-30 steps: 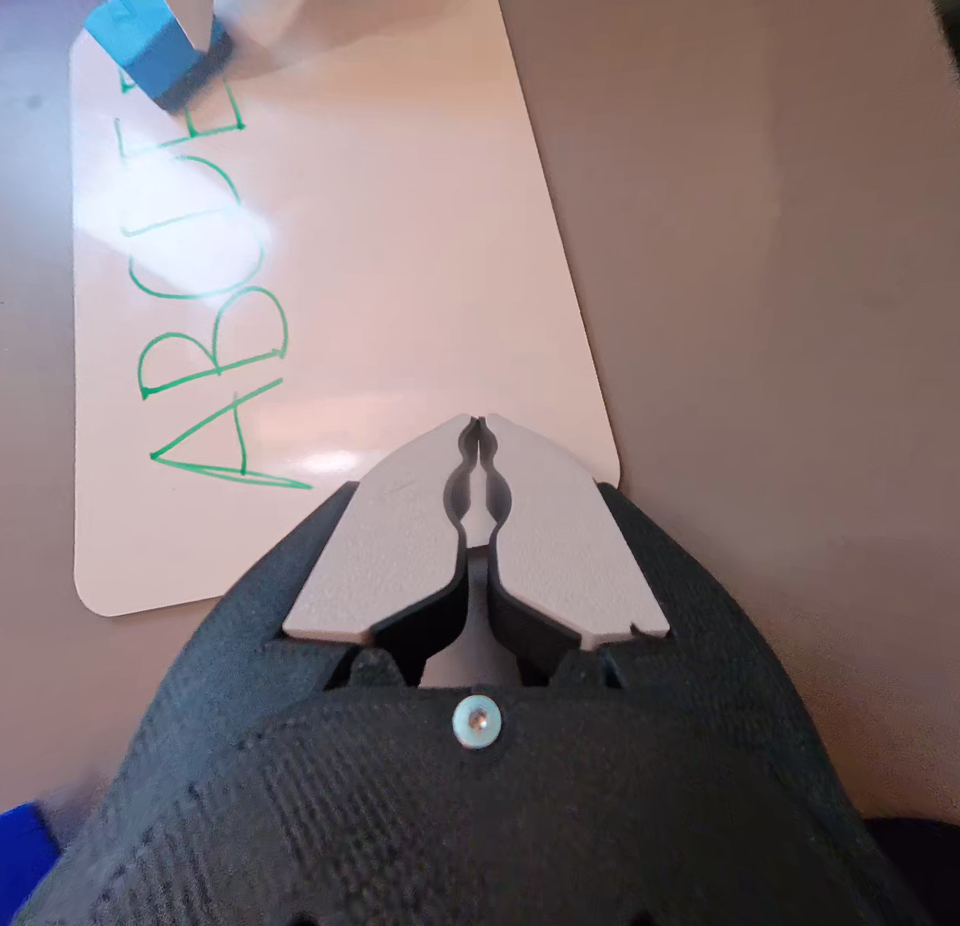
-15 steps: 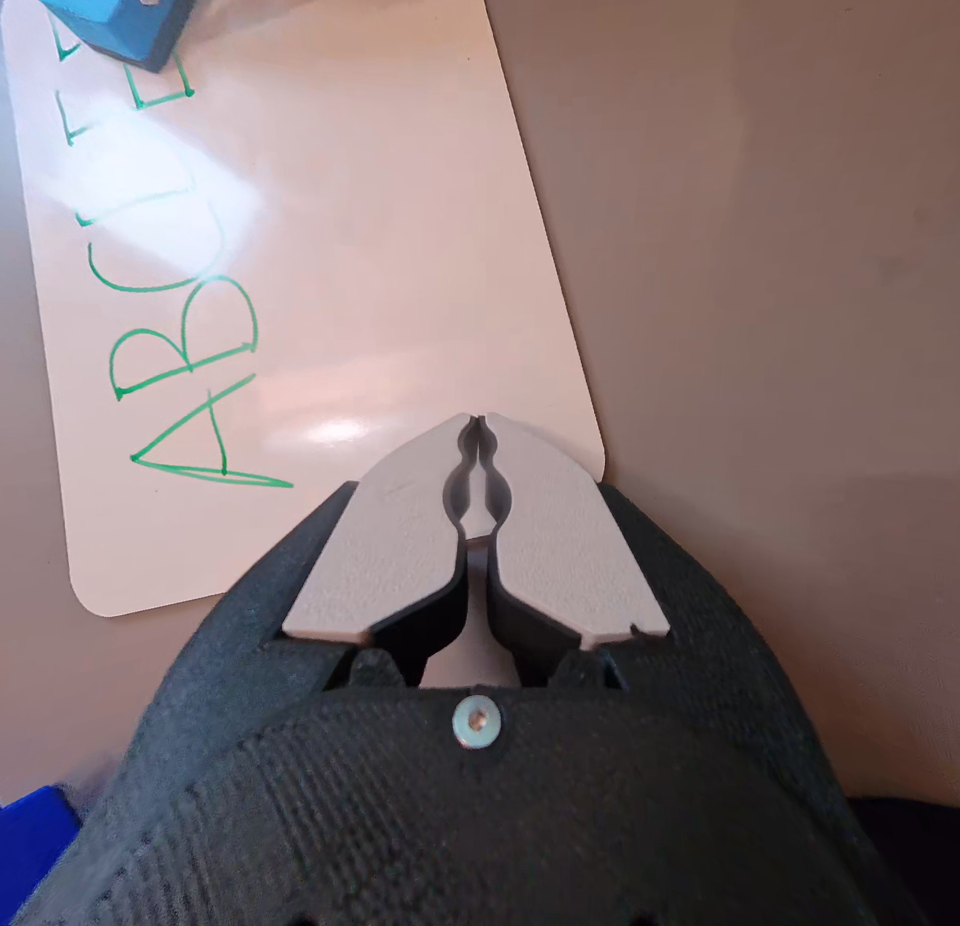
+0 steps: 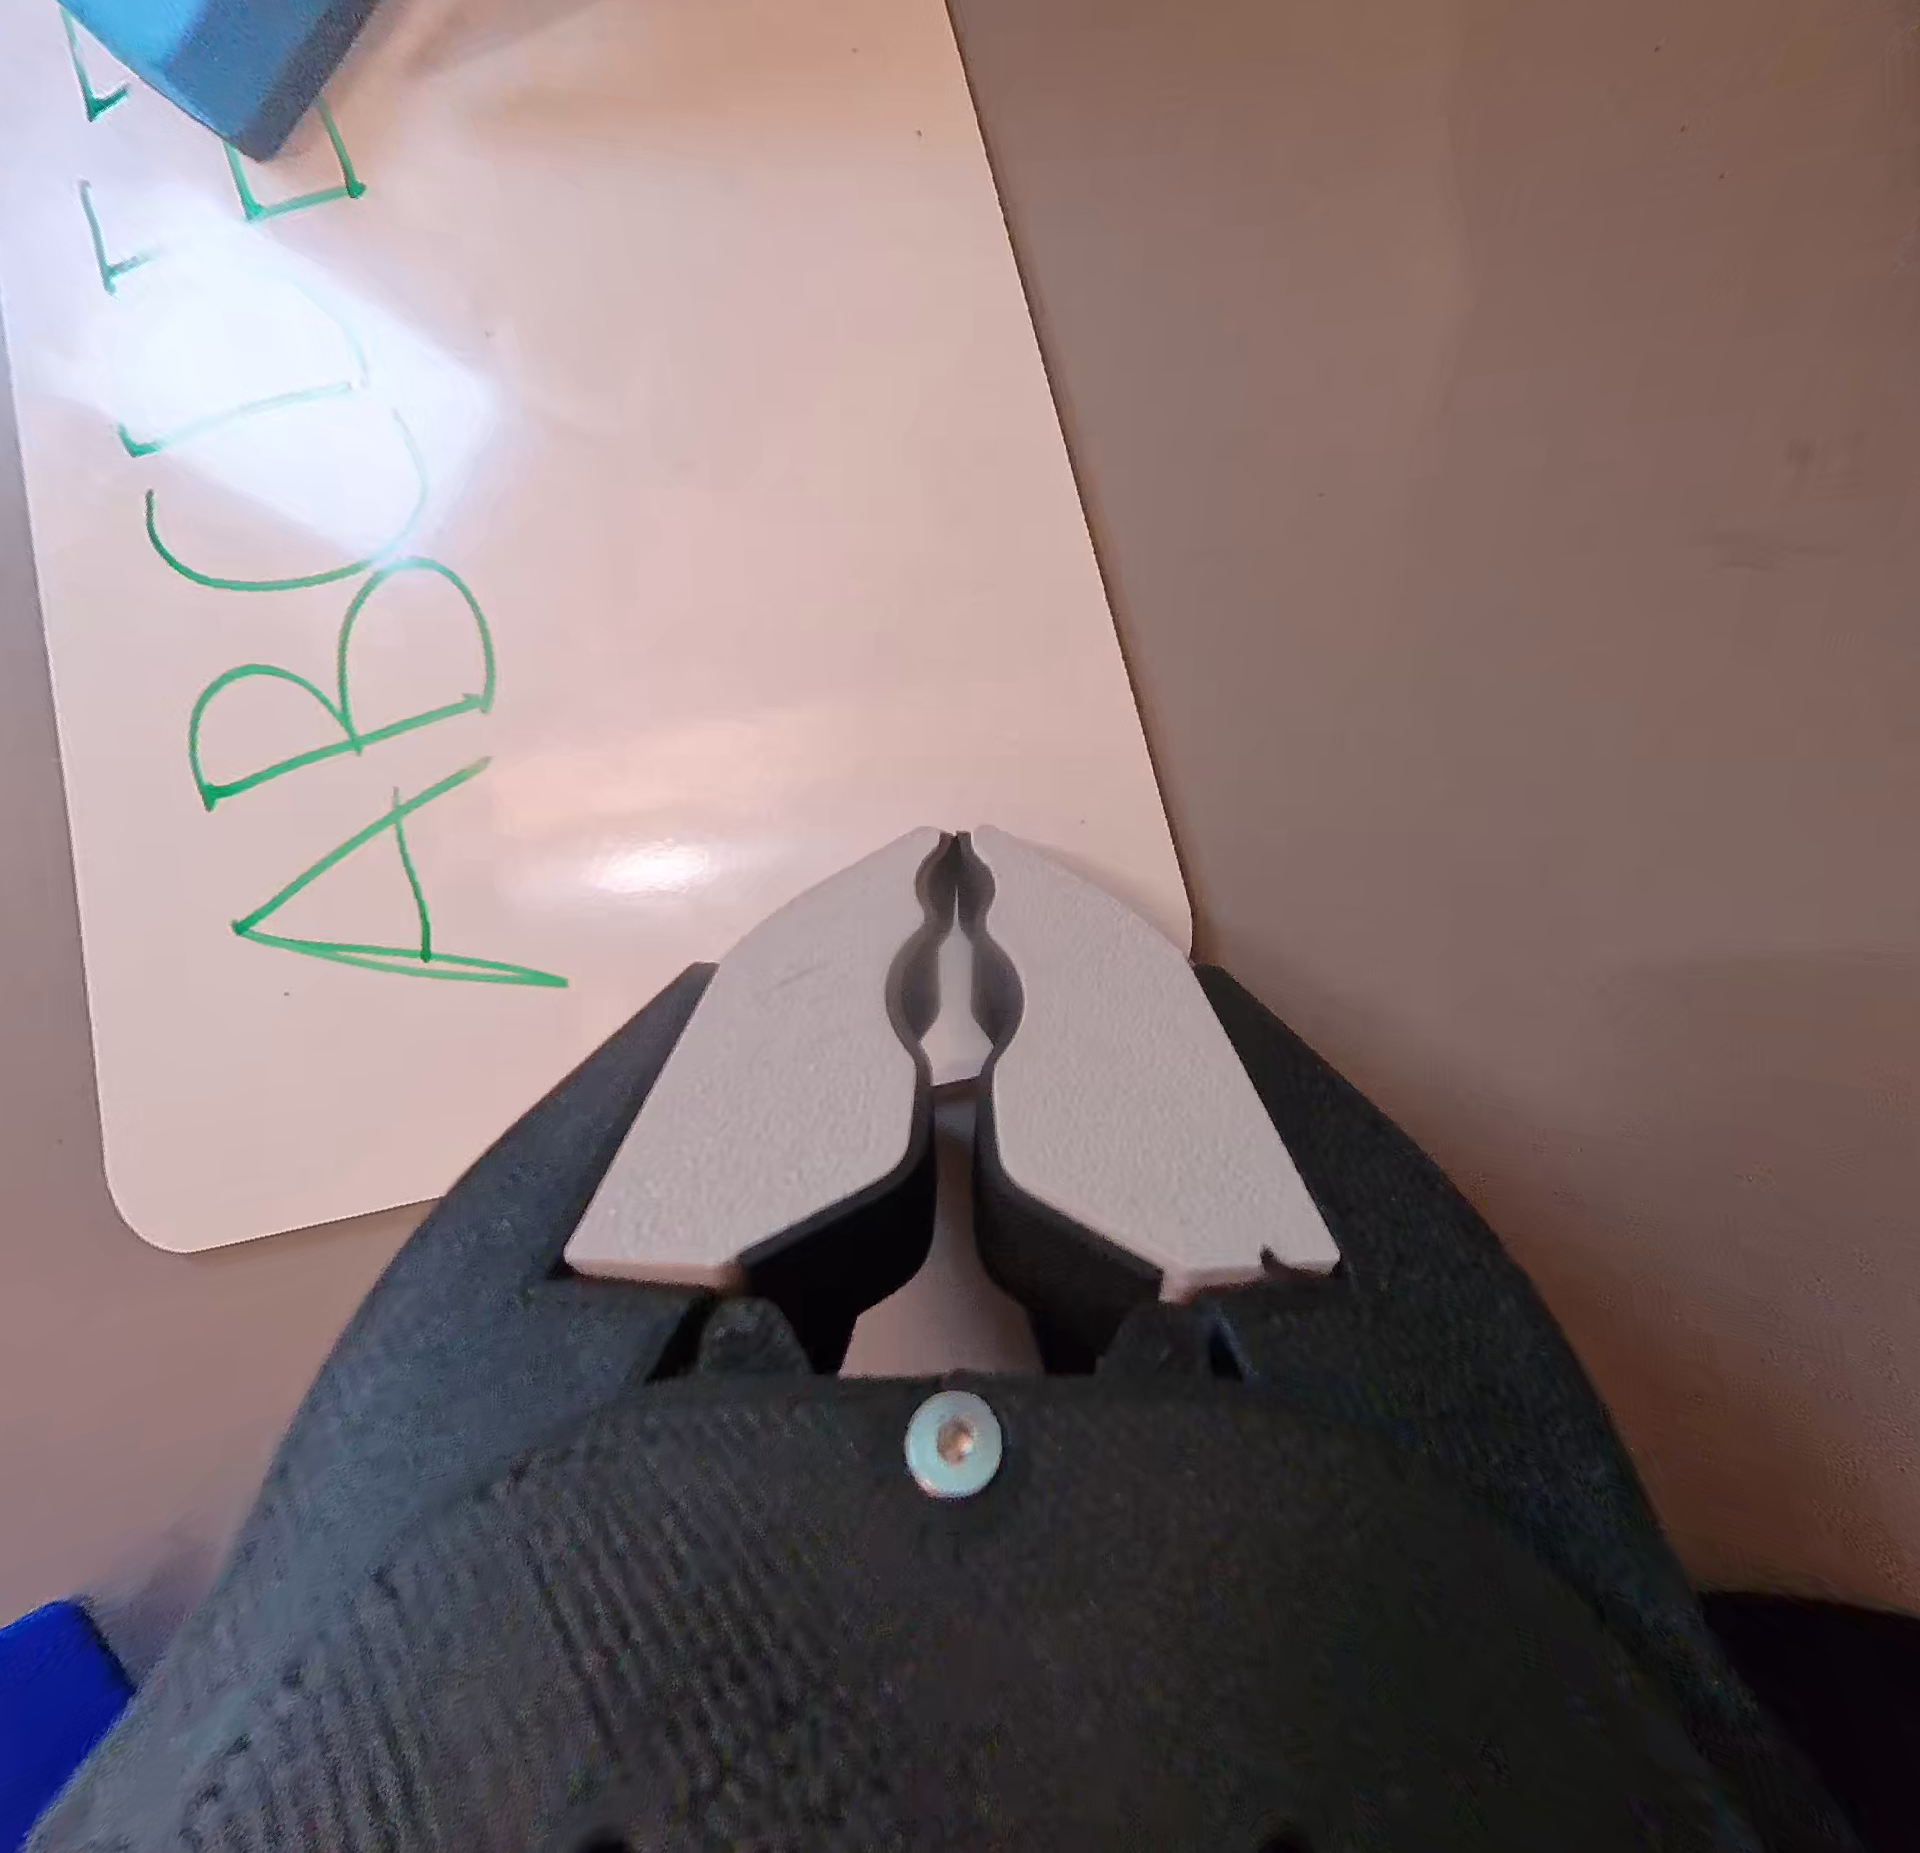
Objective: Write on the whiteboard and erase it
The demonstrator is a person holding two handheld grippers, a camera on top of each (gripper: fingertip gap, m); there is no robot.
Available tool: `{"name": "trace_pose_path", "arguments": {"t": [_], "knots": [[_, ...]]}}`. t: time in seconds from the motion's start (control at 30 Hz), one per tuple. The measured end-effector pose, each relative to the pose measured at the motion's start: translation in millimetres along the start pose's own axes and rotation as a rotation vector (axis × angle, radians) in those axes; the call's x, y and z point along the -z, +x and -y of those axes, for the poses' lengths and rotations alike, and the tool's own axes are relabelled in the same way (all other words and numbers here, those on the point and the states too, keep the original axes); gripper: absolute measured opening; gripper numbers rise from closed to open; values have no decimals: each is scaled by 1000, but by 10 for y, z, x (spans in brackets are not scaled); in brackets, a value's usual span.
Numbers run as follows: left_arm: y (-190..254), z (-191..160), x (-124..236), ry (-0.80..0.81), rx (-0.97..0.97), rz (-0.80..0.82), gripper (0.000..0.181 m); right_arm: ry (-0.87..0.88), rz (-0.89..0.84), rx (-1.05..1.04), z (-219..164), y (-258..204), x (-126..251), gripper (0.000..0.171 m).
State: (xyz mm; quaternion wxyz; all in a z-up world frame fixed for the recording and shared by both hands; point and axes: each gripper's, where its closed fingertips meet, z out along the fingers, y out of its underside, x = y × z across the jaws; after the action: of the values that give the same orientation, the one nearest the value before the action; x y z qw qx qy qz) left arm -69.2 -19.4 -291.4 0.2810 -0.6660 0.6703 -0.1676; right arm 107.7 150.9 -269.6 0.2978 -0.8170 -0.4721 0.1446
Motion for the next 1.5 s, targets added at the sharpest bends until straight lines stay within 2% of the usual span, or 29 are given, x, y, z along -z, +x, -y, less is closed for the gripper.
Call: {"name": "trace_pose_path", "arguments": {"t": [0.17,0.23,0.4,0.5,0.57,0.67,0.77,0.83,0.87,0.93,1.0,1.03,1.1,1.2,1.23,1.3,1.37,1.43,1.5], "knots": [[1,1,-1,4,5,-4,0,18,31,-66,3,13,-39,62],[6,1,-1,-2,7,-6,0,7,22,-74,-11,32,-73,50],[8,4,-6,-15,-1,3,0,-52,96,-2,-47,-181,-53,48],[21,5,-6,-30,-34,10,0,-58,88,53,77,-292,-149,48],[39,20,-14,-24,-30,0,0,-44,34,-12,124,-34,-206,48],[37,33,-24,-19,-29,11,0,-47,0,-123,-22,338,-116,48],[52,39,-26,-22,-36,7,0,-138,90,-22,-127,-17,-16,47],[62,47,-31,-16,-30,-5,0,-125,126,66,-13,-290,-94,48],[66,48,-33,-15,-27,-12,0,-109,116,70,51,-276,-145,48],[67,52,-36,-12,-23,-14,0,-76,29,-44,89,118,-199,48],[72,53,-36,-14,-28,-8,0,-70,-18,-156,-31,469,-125,48],[77,54,-36,-15,-30,-7,0,-97,6,-140,-107,429,-65,48],[81,54,-36,-14,-29,-11,0,-156,105,-24,-152,46,-8,47],[91,65,-43,0,-13,-38,0,-136,152,115,115,-381,-197,48],[90,65,-44,0,-13,-38,0,-120,136,94,223,-317,-287,48],[83,63,-44,-7,-18,-26,0,-98,43,-18,346,137,-415,48],[86,54,-38,-12,-16,-23,0,-101,-20,-141,292,569,-402,48],[88,47,-32,-9,-16,-24,0,-145,-17,-134,165,571,-305,47],[100,47,-31,-3,-15,-40,0,-199,79,-50,119,197,-246,47]]}}
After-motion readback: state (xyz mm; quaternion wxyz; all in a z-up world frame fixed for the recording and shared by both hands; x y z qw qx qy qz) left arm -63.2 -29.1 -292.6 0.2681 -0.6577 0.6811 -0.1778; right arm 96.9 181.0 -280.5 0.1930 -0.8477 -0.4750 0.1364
